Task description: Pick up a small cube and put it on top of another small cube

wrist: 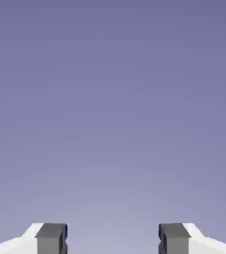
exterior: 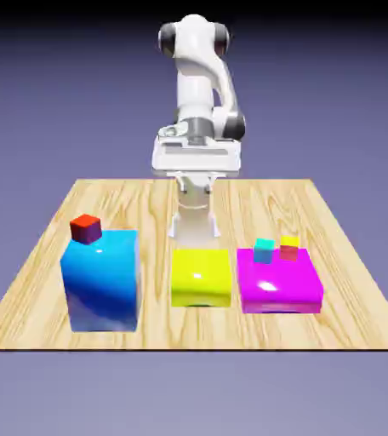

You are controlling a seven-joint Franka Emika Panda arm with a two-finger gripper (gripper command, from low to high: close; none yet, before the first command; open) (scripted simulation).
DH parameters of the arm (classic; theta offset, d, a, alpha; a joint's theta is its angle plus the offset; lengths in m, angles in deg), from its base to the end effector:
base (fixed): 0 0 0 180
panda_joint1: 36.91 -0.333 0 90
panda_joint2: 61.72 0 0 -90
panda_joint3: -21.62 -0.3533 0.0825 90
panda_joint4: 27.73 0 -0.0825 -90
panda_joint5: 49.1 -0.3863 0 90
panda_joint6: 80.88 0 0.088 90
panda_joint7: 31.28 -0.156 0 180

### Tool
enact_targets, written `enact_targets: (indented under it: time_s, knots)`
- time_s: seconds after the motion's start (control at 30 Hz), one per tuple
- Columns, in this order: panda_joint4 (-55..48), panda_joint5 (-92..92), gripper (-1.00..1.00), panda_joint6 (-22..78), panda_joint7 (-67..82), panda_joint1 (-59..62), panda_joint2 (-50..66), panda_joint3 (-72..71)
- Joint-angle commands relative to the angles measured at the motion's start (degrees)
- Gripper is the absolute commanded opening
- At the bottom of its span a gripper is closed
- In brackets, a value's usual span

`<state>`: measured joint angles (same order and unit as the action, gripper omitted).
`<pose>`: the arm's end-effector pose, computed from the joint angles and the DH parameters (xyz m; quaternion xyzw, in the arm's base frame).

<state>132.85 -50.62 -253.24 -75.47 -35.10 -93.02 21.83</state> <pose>0.4087 -0.0162 0.4432 -0.8509 0.3757 -0.3398 0.1390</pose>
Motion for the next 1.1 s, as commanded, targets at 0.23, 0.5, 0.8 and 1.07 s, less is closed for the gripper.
enact_targets:
  time_s: [0.23,0.5,0.8,1.07]
  knots:
    - [-6.0,-5.4,0.00,19.9,-1.5,16.6,5.7,7.1]
    - [-10.4,-11.5,0.00,36.9,-6.7,33.2,12.4,13.5]
    - [-8.2,-25.7,0.00,32.9,-29.1,45.9,23.7,6.4]
    - [-4.8,-37.8,0.00,22.0,-48.0,51.3,32.1,-4.4]
